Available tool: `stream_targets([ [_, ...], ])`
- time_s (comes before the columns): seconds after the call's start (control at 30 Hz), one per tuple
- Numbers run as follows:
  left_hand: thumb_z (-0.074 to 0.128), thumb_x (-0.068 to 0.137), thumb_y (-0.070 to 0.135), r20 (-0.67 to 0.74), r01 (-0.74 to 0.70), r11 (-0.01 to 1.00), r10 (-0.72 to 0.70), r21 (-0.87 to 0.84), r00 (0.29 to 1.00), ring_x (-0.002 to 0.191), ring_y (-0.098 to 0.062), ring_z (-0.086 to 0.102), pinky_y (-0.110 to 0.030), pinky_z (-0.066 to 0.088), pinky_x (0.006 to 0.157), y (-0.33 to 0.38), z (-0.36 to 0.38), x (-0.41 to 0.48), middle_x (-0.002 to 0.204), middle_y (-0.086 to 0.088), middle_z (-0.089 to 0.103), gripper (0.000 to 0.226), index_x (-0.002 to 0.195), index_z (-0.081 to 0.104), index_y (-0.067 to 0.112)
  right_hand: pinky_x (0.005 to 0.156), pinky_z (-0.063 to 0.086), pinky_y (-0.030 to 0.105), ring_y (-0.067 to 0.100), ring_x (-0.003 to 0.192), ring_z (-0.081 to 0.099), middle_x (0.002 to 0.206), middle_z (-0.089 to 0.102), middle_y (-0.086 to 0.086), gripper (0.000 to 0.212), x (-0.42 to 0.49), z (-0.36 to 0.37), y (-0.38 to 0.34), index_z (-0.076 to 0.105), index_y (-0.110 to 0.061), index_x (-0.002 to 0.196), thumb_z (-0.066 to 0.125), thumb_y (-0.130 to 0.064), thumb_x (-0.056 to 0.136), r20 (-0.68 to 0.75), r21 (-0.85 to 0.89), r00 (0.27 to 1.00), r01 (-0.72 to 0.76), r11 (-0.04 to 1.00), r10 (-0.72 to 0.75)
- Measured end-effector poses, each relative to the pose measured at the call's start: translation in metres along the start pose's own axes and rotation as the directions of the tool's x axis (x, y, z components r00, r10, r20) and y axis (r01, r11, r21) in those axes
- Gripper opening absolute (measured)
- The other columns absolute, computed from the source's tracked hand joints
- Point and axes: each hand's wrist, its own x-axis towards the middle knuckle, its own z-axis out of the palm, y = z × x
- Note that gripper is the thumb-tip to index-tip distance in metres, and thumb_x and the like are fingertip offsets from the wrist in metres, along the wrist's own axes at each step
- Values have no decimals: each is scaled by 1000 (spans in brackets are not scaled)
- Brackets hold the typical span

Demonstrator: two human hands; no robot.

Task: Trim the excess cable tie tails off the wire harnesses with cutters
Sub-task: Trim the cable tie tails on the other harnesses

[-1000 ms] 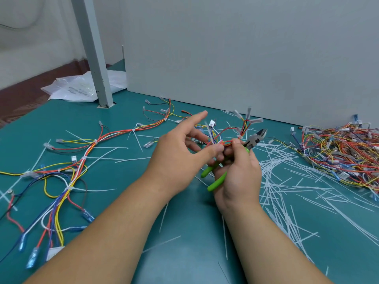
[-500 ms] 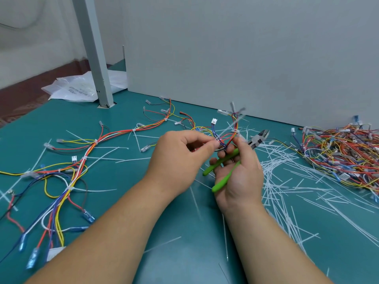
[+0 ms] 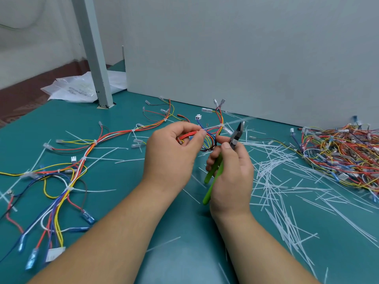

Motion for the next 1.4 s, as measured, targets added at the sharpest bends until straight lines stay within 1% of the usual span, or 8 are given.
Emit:
stream_targets([
  [0.13, 78, 86, 27, 27, -67, 996, 66, 60, 997, 51, -5, 38, -20, 33, 48, 0, 0, -4, 53, 15, 49, 5, 82, 74, 27, 83, 51, 40, 17, 83, 60, 89, 66, 1, 18, -2, 5, -3, 67, -16, 103, 67, -26, 88, -14, -54, 997, 78, 995, -79],
  [0.33, 80, 85, 23, 62, -124, 981, 116, 146, 991, 51, -3, 46, -7, 31, 52, 0, 2, -8, 55, 24, 53, 6, 87, 78, 28, 68, 53, 32, 17, 73, 62, 77, 69, -3, 13, 0, 3, -3, 73, -33, 81, 65, -27, 90, -13, -63, 1000, 20, 998, -21],
  [0.5, 73, 91, 34, 132, 12, 1000, -15, 25, 991, 62, -1, 67, -14, 49, 56, 5, 6, -11, 69, 12, 73, 9, 88, 76, 26, 64, 51, 37, 24, 74, 65, 77, 70, 3, 12, 3, 3, -5, 70, -36, 81, 64, -33, 90, -49, -32, 998, -34, 999, 32],
  [0.77, 76, 90, 11, 236, 93, 986, -58, -138, 970, 54, 0, 61, -9, 46, 56, 12, 4, -9, 60, -8, 69, 13, 83, 77, 22, 65, 50, 36, 23, 74, 62, 77, 69, 3, 5, 4, 1, -7, 72, -36, 79, 69, -37, 83, -41, 31, 998, -49, 998, 50],
  [0.87, 77, 88, 9, 163, 59, 992, -41, -108, 986, 49, 5, 54, -5, 40, 53, 10, 4, -9, 53, 17, 63, 18, 77, 76, 23, 64, 44, 32, 16, 69, 54, 72, 63, -2, 10, 5, -1, -6, 73, -34, 79, 70, -41, 73, 18, 88, 999, -41, 995, 39],
  [1.0, 80, 85, 16, 5, 69, 992, -69, -109, 998, 53, 3, 49, -11, 40, 55, 7, 3, -3, 58, 17, 64, 15, 73, 76, 24, 70, 41, 27, 9, 74, 50, 77, 58, -14, 37, 0, 1, -5, 67, -30, 100, 63, -36, 64, 157, 78, 988, -28, 997, 15],
  [1.17, 79, 86, 15, -128, 52, 986, -72, -156, 989, 53, 5, 52, -9, 42, 54, 8, -2, 3, 60, 17, 67, 21, 70, 72, 26, 82, 44, 14, -7, 84, 57, 89, 59, -38, 69, -4, 5, -7, 46, -39, 130, 63, -21, 66, 284, -271, 959, 86, 959, -6],
  [1.4, 79, 87, 15, -267, 109, 935, -207, -338, 941, 47, 2, 42, -10, 38, 49, 4, -4, 12, 49, 17, 53, 29, 62, 64, 21, 84, 51, 29, 13, 89, 61, 102, 66, -5, 45, -11, 5, -3, 55, -28, 113, 73, -30, 72, 205, -504, 977, 151, 851, -52],
])
